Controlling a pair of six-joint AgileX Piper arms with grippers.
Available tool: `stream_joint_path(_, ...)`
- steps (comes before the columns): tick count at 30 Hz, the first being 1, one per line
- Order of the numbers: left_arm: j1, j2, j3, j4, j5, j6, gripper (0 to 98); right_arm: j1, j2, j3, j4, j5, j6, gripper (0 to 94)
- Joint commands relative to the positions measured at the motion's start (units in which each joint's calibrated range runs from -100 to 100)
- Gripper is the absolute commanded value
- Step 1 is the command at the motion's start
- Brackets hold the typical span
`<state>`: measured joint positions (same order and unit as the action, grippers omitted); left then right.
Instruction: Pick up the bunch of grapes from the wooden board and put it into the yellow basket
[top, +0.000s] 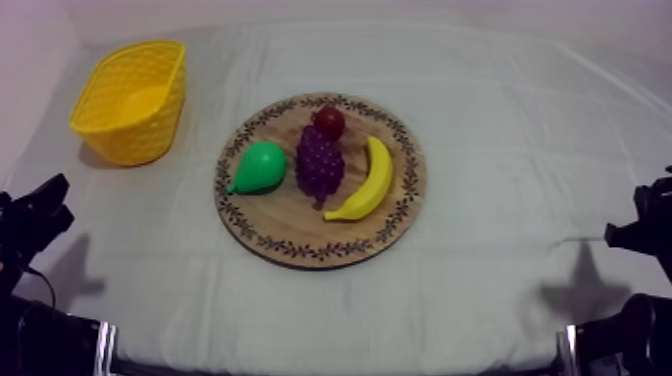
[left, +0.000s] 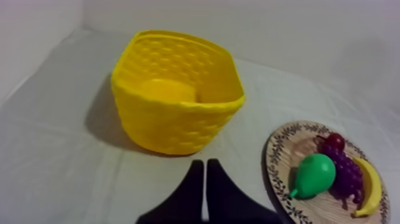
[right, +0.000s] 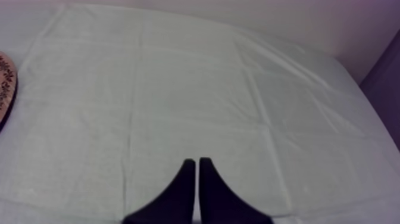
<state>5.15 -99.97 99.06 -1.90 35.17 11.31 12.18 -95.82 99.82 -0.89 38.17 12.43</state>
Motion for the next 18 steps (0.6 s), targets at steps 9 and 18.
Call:
stream_joint_path(9,3.9,0.0,0.0,-0.03,0.0,0.3,0.0,0.0,0.0,0.0,0.0,0.0,0.0,0.3)
stream_joint_path(18,9.4,7.0,-2.1,-0.30,0.5,-0.2,0.0,0.0,0.0,0.0,0.0,0.0,0.0,0.3)
